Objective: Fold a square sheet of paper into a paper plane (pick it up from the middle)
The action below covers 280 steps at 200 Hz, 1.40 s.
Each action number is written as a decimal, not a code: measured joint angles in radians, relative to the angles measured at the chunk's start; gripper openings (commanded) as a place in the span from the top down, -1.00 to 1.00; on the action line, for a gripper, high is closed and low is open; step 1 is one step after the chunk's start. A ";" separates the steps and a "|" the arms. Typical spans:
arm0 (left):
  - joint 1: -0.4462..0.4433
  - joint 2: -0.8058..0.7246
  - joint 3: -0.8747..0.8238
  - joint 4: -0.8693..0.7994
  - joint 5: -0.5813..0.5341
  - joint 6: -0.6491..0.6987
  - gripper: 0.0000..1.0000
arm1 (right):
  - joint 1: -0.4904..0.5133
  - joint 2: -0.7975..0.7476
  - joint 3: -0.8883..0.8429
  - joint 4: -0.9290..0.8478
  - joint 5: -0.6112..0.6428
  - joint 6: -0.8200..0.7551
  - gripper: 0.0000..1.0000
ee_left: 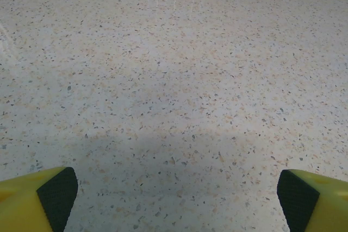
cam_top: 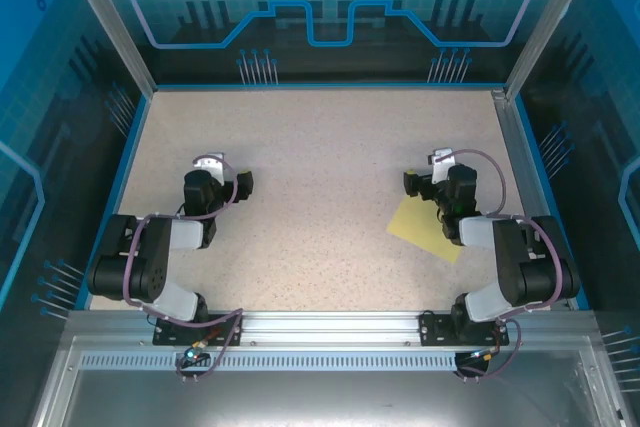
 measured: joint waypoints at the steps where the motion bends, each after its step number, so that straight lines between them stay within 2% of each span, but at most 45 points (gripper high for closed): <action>1: 0.000 0.000 0.000 0.000 0.000 0.000 -0.97 | 0.000 0.000 0.000 0.000 0.000 0.000 -0.99; 160: 0.000 0.000 0.000 0.000 0.030 0.004 -0.97 | 0.001 0.000 -0.007 0.012 -0.011 -0.015 -0.99; 193: 0.000 -0.051 0.000 -0.029 0.046 0.016 -0.97 | 0.006 -0.041 -0.035 0.010 -0.010 -0.028 -0.99; 208: 0.000 -0.109 0.004 -0.084 0.049 0.018 -0.97 | 0.010 -0.108 -0.026 -0.068 -0.003 -0.024 -0.99; 241: 0.001 -0.268 0.011 -0.214 0.050 -0.015 -0.97 | 0.009 -0.291 0.123 -0.407 0.008 0.060 -0.99; 280: 0.001 -0.465 0.099 -0.505 -0.018 -0.198 -0.97 | 0.007 -0.518 0.188 -0.691 -0.036 0.242 -0.99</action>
